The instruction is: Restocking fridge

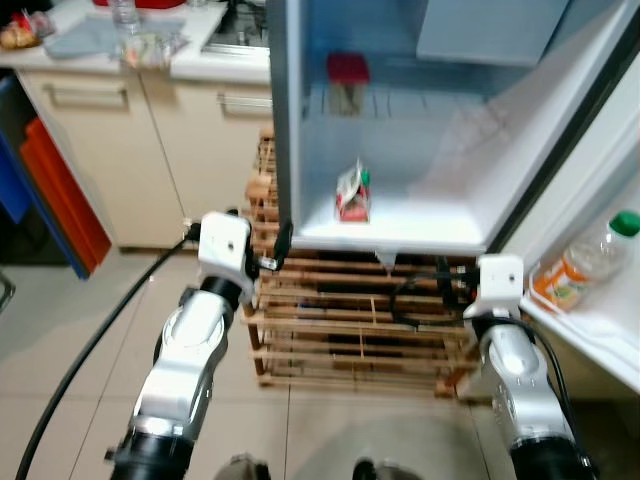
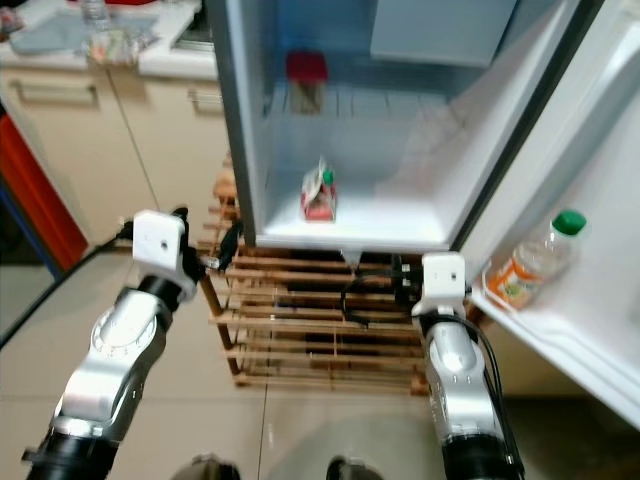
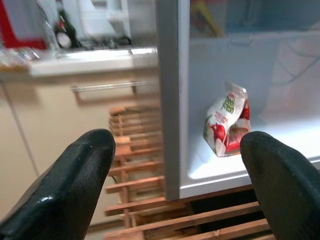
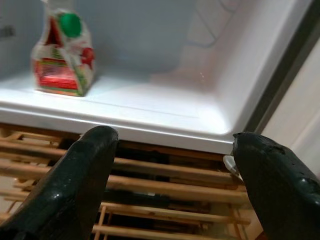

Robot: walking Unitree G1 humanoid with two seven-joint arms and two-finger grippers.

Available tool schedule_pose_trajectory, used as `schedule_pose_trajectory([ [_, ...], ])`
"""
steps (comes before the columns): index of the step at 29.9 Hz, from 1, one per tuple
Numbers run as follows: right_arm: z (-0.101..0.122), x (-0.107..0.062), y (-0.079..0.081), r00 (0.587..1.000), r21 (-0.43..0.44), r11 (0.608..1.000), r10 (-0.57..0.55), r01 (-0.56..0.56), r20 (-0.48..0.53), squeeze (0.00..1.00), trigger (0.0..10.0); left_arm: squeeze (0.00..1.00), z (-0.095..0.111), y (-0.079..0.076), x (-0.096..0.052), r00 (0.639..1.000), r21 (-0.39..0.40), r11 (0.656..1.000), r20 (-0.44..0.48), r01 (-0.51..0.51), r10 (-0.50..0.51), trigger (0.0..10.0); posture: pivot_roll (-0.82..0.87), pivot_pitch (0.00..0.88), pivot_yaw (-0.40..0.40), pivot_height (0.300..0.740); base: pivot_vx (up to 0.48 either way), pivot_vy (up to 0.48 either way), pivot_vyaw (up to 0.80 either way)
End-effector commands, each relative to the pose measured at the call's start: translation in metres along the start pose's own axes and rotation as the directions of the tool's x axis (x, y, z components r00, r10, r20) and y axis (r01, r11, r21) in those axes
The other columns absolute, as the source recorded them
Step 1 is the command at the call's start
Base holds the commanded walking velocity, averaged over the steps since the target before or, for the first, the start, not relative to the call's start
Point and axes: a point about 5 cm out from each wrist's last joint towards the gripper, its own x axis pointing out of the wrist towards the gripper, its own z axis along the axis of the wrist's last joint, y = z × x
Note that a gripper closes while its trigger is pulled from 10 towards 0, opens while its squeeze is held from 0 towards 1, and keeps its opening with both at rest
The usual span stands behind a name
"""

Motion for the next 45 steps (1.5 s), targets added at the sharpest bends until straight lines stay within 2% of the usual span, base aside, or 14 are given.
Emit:
schedule_pose_trajectory([
  [1, 0.0, 0.001, -0.006, 1.0, 0.003, 1.0, -0.014, 0.014, 0.002, 0.0, 10.0, 0.0, 0.001, -0.001, 0.002, 1.0, -0.005, 1.0, 0.016, 0.001, -0.001, 10.0, -0.1, 0.0, -0.018, 0.74, -0.27, 0.0, 0.0],
  [5, -0.004, 0.0, -0.01, 1.0, -0.01, 1.0, -0.018, 0.018, -0.012, 0.0, 10.0, 0.0, 0.0, -0.003, 0.003, 1.0, -0.036, 0.999, 0.014, 0.005, -0.005, 10.0, -0.1, 0.0, -0.023, 0.74, 0.0, 0.0, 0.0],
  [8, -0.009, -0.002, -0.013, 0.999, -0.021, 0.999, -0.026, 0.025, -0.03, 0.0, 10.0, 0.0, 0.001, -0.004, 0.004, 1.0, -0.013, 1.0, 0.026, 0.014, -0.014, 10.0, -0.1, 0.0, -0.023, 0.74, 0.0, 0.0, 0.0],
  [20, -0.033, -0.013, -0.022, 0.992, -0.048, 0.998, -0.054, 0.049, -0.11, 0.0, 10.0, 0.0, 0.0, -0.004, 0.006, 0.999, -0.019, 1.0, 0.03, 0.015, -0.014, 10.0, -0.11, 0.0, -0.02, 0.74, 0.203, -0.395, 0.0],
  [36, -0.074, -0.043, -0.044, 0.962, -0.126, 0.991, -0.066, 0.033, -0.267, 0.0, 10.0, 0.0, 0.0, -0.008, 0.006, 0.999, -0.025, 1.0, 0.039, 0.016, -0.015, 10.0, -0.12, 0.0, -0.024, 0.74, 0.277, -0.388, 0.0],
  [39, -0.106, -0.068, -0.055, 0.9, -0.148, 0.989, -0.069, 0.004, -0.431, 0.0, 10.0, 0.0, -0.005, -0.011, 0.006, 1.0, -0.049, 0.998, 0.008, 0.025, -0.025, 10.0, -0.12, 0.0, -0.028, 0.74, 0.349, -0.322, 0.0],
  [41, -0.122, -0.086, -0.061, 0.853, -0.181, 0.983, -0.079, -0.018, -0.516, 0.0, 10.0, 0.0, -0.01, -0.012, 0.006, 0.999, -0.029, 0.999, -0.026, 0.021, -0.022, 10.0, -0.12, 0.0, -0.028, 0.74, 0.0, 0.0, 0.0],
  [44, -0.154, -0.124, -0.068, 0.684, -0.188, 0.981, -0.114, -0.034, -0.72, 0.0, 10.0, 0.0, -0.032, -0.009, 0.004, 0.987, 0.041, 0.999, -0.16, 0.017, -0.01, 10.0, -0.11, 0.0, -0.027, 0.74, 0.0, 0.0, 0.0],
  [45, -0.161, -0.137, -0.071, 0.627, -0.194, 0.98, -0.128, -0.037, -0.769, 0.0, 10.0, 0.0, -0.048, -0.006, 0.001, 0.964, 0.071, 0.997, -0.266, 0.02, 0.0, 10.0, -0.11, 0.0, -0.026, 0.74, 0.0, 0.0, 0.0],
])
